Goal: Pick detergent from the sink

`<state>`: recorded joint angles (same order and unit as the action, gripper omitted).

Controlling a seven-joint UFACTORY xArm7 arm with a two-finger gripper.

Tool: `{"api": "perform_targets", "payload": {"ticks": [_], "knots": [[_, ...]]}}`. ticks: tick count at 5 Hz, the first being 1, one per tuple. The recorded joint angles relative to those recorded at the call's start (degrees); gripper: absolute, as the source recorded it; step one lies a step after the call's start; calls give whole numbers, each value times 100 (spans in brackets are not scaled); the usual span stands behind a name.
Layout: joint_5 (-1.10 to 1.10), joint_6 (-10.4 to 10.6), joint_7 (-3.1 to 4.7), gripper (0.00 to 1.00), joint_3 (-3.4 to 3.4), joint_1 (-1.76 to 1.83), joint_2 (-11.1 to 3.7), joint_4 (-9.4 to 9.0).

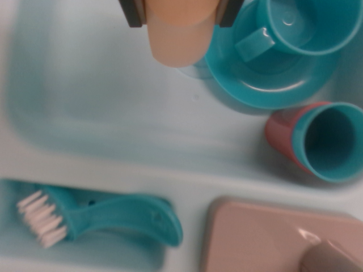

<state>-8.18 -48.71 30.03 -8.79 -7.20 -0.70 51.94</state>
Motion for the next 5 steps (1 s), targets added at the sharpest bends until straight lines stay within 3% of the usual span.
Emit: {"api": "perform_targets", "payload": {"ticks": [1,2,3,4,5], "knots": [[0,0,0,100,0,0,0,0],[28,-239,-36,100,0,0,64,178],[28,-239,-36,100,0,0,64,178],[58,-491,-74,100,0,-1,131,365],[58,-491,-74,100,0,-1,131,365]]}}
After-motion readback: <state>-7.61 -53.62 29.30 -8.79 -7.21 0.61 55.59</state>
